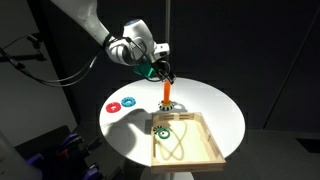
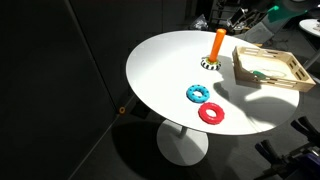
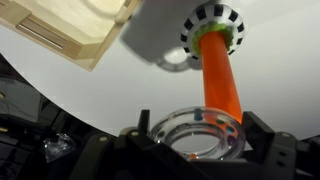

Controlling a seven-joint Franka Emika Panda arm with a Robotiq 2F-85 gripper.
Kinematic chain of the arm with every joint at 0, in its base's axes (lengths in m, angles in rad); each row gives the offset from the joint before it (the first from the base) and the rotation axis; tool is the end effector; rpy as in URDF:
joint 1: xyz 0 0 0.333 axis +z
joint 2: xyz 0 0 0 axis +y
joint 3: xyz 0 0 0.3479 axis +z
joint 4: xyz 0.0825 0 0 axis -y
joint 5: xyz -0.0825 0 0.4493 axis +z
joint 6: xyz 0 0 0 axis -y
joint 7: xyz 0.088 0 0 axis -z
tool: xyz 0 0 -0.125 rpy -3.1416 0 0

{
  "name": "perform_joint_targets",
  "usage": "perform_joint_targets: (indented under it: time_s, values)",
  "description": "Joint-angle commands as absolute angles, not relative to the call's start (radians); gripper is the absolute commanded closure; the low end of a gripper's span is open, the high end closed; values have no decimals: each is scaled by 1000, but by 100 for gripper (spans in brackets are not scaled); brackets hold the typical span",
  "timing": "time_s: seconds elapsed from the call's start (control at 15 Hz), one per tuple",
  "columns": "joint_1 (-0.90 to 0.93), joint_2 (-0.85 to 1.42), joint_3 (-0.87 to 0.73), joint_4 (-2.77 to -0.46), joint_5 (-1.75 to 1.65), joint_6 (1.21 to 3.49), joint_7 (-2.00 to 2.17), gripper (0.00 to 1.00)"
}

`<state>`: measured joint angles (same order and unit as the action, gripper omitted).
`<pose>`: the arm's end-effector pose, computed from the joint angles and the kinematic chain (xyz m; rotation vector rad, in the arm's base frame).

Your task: Put the clear ring in the box

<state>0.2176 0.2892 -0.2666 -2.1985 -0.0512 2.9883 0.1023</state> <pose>0.6543 -0.0260 0.2752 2.9631 -0.1075 0.7747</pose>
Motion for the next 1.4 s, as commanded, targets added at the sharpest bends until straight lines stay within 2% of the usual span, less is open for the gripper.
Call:
perform_joint_targets:
  time_s: [0.0,0.27,0.33,0.73,1.33]
  values:
    - [271,219,-360,-2268,-123,2934,168,35]
    - [259,185,-393,-2311,-119,2843,158,35]
    - [177,175,-324,-2317,-152,2812,177,35]
    - [32,206,-251,-2346,-124,2680,149,35]
    - [-57,325,-211,-2360,-108,2568,139,35]
